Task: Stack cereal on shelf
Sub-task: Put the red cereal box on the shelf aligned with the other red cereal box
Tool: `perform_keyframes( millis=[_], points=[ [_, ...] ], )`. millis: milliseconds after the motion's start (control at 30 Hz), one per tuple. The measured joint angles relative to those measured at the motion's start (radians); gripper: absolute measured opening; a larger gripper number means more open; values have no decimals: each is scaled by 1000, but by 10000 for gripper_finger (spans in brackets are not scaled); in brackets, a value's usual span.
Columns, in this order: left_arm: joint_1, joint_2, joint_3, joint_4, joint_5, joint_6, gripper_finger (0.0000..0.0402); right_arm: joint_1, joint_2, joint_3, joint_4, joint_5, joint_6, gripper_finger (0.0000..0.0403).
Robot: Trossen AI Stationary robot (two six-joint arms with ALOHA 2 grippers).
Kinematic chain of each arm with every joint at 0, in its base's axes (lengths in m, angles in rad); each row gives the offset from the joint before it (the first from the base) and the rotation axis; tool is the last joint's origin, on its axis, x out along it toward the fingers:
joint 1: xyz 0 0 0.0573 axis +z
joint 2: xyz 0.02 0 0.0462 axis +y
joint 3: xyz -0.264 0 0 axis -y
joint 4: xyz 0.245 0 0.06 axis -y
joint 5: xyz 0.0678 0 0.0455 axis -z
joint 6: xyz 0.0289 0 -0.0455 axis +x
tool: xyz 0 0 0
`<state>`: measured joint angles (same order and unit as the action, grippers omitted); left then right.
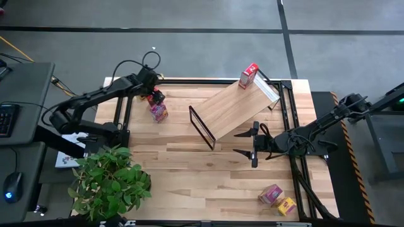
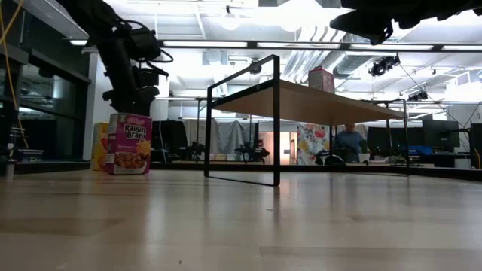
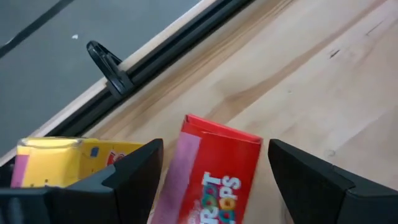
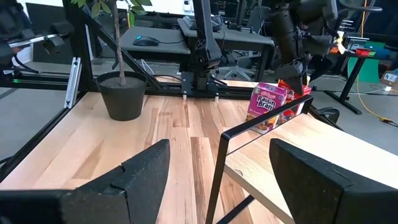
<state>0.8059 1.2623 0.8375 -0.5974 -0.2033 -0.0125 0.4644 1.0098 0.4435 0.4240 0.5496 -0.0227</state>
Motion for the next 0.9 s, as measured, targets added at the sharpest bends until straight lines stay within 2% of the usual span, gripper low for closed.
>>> perform_keyframes(
  millis=[300,533,667,900],
  points=[
    [0,8,0,-20,-16,-36,282,0,0,0,-32,0,24,268],
    [0,8,0,-129,-16,-66,274,0,0,0,-32,0,24,268],
    [0,8,0,-121,-16,-73,241,0,0,0,-32,0,24,268],
    [0,8,0,-97,-16,-72,156,0,0,0,-32,1,24,268]
  ],
)
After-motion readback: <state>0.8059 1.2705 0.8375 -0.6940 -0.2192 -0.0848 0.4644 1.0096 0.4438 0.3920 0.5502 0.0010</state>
